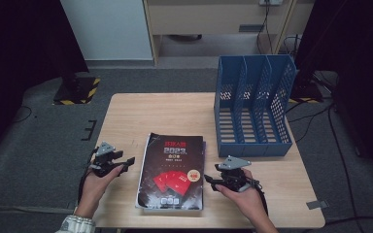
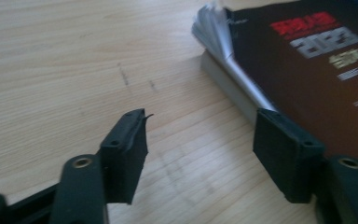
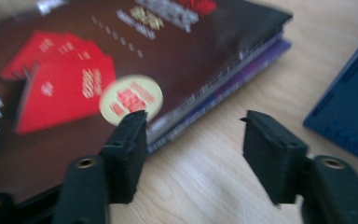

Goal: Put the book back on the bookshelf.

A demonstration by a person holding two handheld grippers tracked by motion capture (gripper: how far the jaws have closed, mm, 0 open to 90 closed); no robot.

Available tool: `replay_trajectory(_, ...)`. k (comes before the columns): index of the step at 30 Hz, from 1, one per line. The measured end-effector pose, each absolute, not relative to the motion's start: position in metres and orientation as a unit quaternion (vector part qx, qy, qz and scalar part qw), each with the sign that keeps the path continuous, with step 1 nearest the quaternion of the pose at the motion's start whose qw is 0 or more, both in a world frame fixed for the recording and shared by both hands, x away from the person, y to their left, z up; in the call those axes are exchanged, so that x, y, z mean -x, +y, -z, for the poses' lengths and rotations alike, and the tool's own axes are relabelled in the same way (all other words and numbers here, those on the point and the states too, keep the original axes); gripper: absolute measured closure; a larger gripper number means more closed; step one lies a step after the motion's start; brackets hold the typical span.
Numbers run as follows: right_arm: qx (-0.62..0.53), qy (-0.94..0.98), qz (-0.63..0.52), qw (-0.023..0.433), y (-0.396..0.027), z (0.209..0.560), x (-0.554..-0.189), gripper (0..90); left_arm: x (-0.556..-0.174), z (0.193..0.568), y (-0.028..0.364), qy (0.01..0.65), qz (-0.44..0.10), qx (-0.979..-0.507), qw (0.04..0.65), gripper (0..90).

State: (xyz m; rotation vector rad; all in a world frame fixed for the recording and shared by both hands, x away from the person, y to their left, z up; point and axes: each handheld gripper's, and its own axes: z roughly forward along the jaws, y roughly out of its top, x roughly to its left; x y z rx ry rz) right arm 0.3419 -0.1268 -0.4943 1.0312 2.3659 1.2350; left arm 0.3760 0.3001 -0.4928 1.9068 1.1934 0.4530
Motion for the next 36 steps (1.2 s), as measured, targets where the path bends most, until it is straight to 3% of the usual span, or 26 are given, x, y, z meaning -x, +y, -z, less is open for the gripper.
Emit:
replay_trajectory(3, -0.350, 0.810, -0.451, 0.136, -0.123, 0.490, -0.343, 46.0, -0.373, 0.487, 0.292, 0.471, -0.173, -0.755, 0.422, 46.1)
replay_trajectory(11, -0.368, 0.802, -0.458, 0.102, -0.101, 0.491, -0.372, 29.6, -0.369, 0.481, 0.270, 0.456, -0.162, -0.756, 0.441, 57.4)
replay_trajectory(17, -0.388, 0.786, -0.473, 0.090, -0.094, 0.498, -0.400, 25.4, -0.373, 0.490, 0.255, 0.453, -0.162, -0.766, 0.426, 57.3)
replay_trajectory(24, -0.403, 0.781, -0.471, 0.080, -0.097, 0.512, -0.393, 19.7, -0.374, 0.499, 0.244, 0.445, -0.160, -0.789, 0.393, 55.9)
replay_trajectory(36, -0.409, 0.785, -0.462, 0.047, -0.095, 0.527, -0.396, 16.6, -0.375, 0.503, 0.247, 0.447, -0.150, -0.786, 0.399, 55.6)
